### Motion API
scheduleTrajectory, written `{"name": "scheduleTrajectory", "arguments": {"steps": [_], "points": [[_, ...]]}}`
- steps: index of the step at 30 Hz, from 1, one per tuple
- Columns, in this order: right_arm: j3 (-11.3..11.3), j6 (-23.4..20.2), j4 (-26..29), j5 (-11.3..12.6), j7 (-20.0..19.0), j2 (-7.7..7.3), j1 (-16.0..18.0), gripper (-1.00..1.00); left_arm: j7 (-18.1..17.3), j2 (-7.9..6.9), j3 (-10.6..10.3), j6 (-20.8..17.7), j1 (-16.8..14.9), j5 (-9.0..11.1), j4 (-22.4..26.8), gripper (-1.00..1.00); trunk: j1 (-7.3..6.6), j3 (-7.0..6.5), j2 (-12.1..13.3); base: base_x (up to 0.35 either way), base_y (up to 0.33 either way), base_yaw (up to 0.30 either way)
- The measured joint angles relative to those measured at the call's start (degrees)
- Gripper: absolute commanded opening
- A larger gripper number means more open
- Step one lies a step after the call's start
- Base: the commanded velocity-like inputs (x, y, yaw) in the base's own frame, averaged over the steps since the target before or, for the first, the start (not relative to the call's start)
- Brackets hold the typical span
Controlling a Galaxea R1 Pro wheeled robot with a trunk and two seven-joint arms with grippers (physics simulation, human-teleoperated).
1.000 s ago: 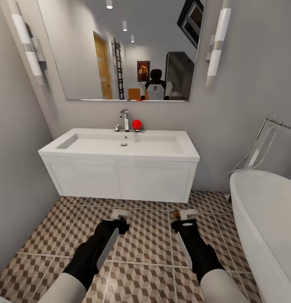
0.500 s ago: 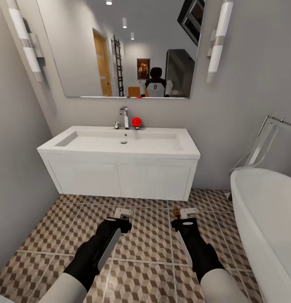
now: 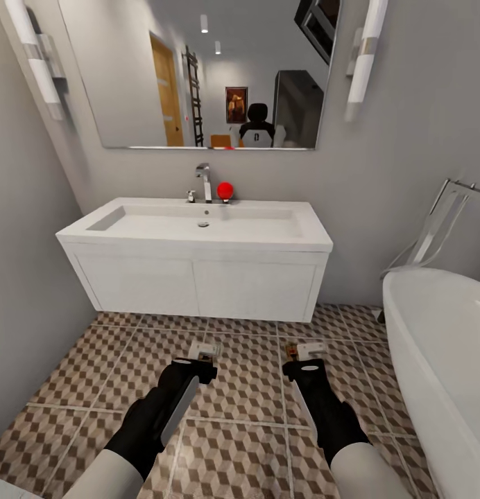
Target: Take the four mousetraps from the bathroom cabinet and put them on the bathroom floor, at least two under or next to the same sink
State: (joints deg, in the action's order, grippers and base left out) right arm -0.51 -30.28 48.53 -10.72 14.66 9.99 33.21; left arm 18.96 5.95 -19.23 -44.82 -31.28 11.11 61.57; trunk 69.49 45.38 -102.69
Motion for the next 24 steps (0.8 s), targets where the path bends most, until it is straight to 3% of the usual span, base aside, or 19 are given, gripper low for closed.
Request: {"name": "scheduleTrajectory", "arguments": {"steps": [24], "points": [[-0.1, 0.3, 0.0, 0.0, -0.1, 0.00, 0.0, -1.00, -0.2, -0.11, 0.0, 0.2, 0.0, 0.0, 0.2, -1.00, 5.27, 6.54, -9.6, 0.000, 0.000, 0.000]]}}
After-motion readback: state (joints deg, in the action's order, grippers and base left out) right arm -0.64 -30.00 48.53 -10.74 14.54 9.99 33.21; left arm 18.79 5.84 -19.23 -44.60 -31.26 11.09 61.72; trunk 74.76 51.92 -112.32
